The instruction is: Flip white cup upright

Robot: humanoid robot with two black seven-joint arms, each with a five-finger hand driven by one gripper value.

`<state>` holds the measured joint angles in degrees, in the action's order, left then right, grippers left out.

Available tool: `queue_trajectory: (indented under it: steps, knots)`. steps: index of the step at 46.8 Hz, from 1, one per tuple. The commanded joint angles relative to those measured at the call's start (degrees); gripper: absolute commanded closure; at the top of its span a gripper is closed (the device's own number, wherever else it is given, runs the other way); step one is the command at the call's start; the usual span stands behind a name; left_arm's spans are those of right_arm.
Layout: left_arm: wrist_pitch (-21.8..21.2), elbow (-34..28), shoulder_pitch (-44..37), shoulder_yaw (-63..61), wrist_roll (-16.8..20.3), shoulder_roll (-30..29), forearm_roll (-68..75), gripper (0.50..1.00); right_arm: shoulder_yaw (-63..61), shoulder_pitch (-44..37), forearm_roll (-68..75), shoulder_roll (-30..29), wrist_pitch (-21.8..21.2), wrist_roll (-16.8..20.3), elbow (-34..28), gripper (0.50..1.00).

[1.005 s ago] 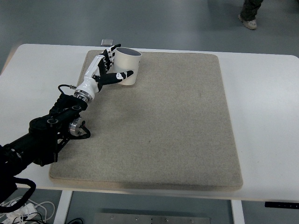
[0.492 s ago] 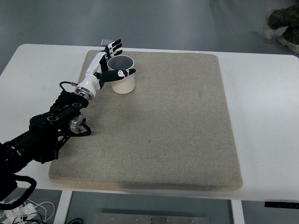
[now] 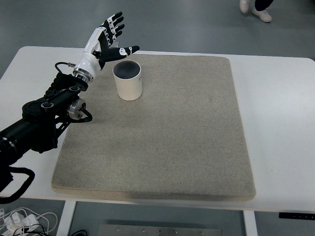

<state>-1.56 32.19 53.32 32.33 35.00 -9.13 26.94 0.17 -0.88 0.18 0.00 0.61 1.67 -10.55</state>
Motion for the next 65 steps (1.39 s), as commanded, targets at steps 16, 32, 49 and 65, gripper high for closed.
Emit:
queue_trajectory:
  steps: [16,32,49,65]
  knots:
    - [0.24,-8.02,8.38,-0.87,0.0,1.83,-8.75,0.506,0.0,0.0,0.0,0.0,0.0,0.0,0.0,0.548]
    - [3.58,-8.11,8.2,-0.08,0.0,1.48,-19.63,0.506,0.0,0.0,0.0,0.0,0.0,0.0,0.0,0.548]
    - [7.09,-11.18,6.88,0.8,-17.85,1.39,-40.73,0.504,-0.44,0.0,0.0,0.0,0.0,0.0,-0.09,0.548]
    - [12.1,-16.11,5.83,10.11,-25.94,1.83,-47.16,0.504,-0.09,0.0,0.0,0.0,0.0,0.0,-0.09,0.548]
